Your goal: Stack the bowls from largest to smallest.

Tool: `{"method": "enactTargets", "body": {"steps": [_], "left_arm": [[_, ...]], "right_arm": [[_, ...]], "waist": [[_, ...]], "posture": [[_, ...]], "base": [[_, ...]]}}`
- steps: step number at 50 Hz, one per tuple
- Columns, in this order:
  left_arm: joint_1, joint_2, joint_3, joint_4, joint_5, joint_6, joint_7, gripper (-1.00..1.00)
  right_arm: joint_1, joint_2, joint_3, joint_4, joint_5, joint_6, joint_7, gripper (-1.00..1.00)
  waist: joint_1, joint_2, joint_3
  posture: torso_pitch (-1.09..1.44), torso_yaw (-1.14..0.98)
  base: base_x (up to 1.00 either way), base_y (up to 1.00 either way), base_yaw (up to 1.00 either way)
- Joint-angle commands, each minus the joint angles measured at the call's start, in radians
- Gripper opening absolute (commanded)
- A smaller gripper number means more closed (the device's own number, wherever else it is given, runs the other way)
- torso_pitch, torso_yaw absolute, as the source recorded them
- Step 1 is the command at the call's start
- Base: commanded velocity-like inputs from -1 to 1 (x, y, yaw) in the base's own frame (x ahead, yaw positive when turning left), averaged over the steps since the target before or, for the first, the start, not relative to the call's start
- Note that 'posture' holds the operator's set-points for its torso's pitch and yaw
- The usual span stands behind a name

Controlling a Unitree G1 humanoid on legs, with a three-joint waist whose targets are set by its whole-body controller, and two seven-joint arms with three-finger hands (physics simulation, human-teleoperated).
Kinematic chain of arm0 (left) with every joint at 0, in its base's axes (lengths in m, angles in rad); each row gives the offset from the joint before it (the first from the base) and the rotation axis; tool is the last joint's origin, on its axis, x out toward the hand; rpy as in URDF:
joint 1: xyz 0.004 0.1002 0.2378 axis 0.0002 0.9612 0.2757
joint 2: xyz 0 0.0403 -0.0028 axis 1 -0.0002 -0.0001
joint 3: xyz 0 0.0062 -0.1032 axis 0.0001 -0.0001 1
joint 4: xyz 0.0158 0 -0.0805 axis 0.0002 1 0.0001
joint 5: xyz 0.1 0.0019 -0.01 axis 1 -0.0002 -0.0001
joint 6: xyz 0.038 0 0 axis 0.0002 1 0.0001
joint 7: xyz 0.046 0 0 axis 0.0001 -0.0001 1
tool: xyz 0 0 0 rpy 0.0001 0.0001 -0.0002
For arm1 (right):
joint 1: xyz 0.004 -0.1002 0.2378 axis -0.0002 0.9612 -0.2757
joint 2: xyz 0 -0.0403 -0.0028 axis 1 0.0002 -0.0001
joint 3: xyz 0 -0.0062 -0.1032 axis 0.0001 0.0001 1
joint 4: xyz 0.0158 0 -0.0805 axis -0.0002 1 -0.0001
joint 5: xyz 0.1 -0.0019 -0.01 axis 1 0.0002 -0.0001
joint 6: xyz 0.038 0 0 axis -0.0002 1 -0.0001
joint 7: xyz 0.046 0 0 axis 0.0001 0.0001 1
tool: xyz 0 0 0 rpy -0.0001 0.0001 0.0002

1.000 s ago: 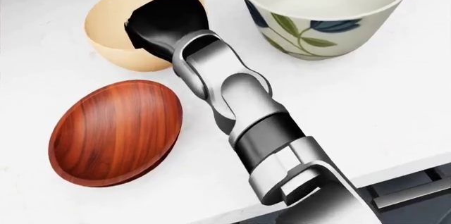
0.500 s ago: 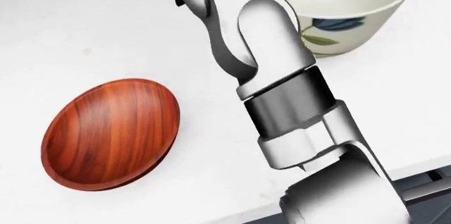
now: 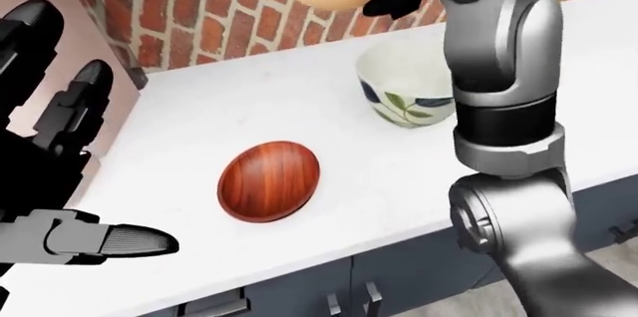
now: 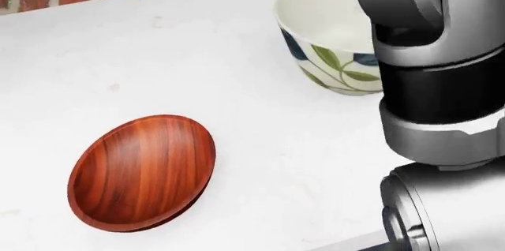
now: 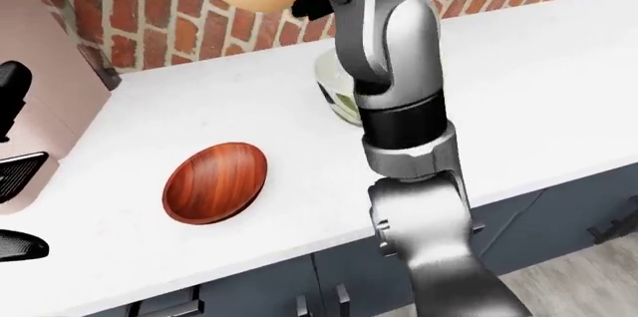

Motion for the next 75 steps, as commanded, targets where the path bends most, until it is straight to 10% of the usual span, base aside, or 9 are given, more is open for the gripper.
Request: {"method": "enactTargets", "body": {"steps": [1, 27, 60, 75], "left_arm": [[-0.015, 0.020, 0.017, 0.001, 0.000, -0.031, 0.015, 1.00], [-0.032, 0.039, -0.009, -0.007, -0.009, -0.035, 0.069, 1.00], [-0.006, -0.019, -0.002, -0.020, 0.052, -0.032, 0.009, 1.00], [-0.007, -0.005, 0.010, -0.013, 0.034, -0.041, 0.020, 1.00]], "right_arm": [[-0.025, -0.030, -0.026, -0.066, 0.015, 0.004, 0.041, -1.00], [0.214, -0.251, -0.109, -0.157, 0.029, -0.038, 0.136, -1.00], [0.256, -0.179, -0.068, 0.076, -0.120, -0.075, -0.077, -1.00], [0.303, -0.204, -0.084, 0.022, -0.140, -0.088, -0.010, -0.80]], "waist": [[-0.001, 0.005, -0.025], [-0.006, 0.010, -0.068], [-0.004, 0.008, -0.088], [0.001, 0.006, -0.088]], "posture": [[-0.24, 0.00], [-0.24, 0.00], [-0.24, 0.00], [-0.24, 0.00]], "base": [[0.00, 0.00, 0.00], [0.00, 0.00, 0.00], [0.00, 0.00, 0.00], [0.00, 0.00, 0.00]]}}
